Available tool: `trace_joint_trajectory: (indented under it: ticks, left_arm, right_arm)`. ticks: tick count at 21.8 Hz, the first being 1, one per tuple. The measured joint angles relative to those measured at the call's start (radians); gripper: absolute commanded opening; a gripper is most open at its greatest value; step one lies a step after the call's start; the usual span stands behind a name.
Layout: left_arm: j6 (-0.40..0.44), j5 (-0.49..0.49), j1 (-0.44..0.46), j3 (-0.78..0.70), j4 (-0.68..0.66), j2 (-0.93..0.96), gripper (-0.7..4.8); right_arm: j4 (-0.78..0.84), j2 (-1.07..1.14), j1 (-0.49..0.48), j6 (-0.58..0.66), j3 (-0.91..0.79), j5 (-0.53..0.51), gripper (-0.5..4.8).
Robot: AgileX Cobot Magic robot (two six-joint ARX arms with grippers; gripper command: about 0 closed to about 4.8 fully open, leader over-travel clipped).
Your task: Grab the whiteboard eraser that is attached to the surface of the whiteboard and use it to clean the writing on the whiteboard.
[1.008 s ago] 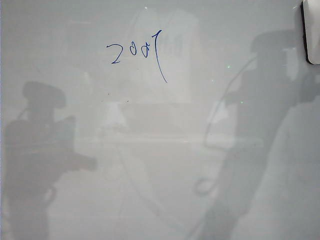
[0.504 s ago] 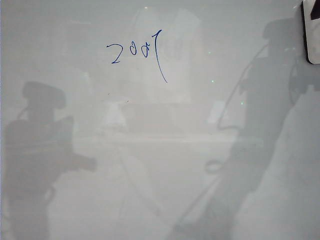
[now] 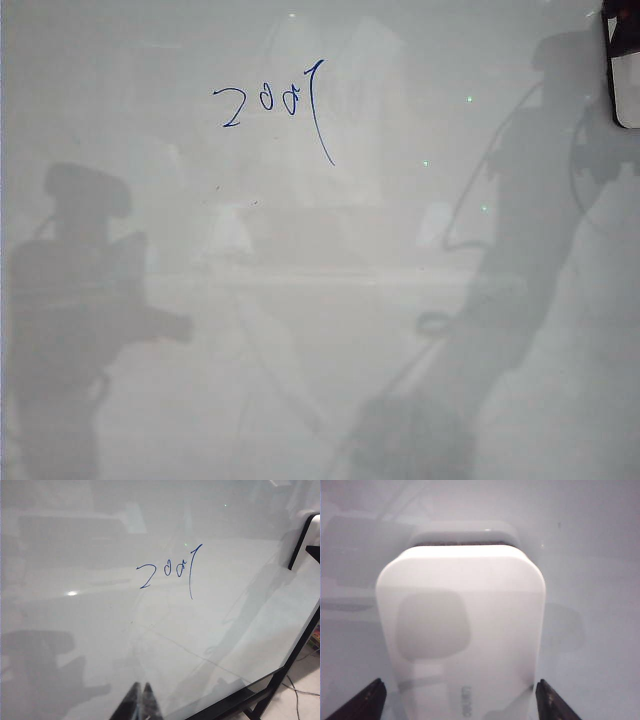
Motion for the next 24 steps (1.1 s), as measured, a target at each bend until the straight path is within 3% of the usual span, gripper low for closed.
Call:
trace_joint_trajectory:
  ticks: [11,14,16,24]
  left_arm:
    - [0.000,0.000,0.000,0.000,0.000,0.000,-0.06]
    - [0.000,0.000,0.000,0.000,0.000,0.000,-0.06]
    - [0.000,0.000,0.000,0.000,0.000,0.000,-0.06]
    - [0.000,0.000,0.000,0.000,0.000,0.000,-0.06]
  right_arm:
    - [0.065,0.066,-0.001,-0.005,0.000,0.011,3.59]
    - [0.071,0.071,-0.001,-0.006,0.000,0.013,2.85]
    - [0.071,0.071,-0.001,-0.006,0.000,0.013,2.69]
    - [0.014,0.030,0.039,-0.013,0.000,0.013,2.60]
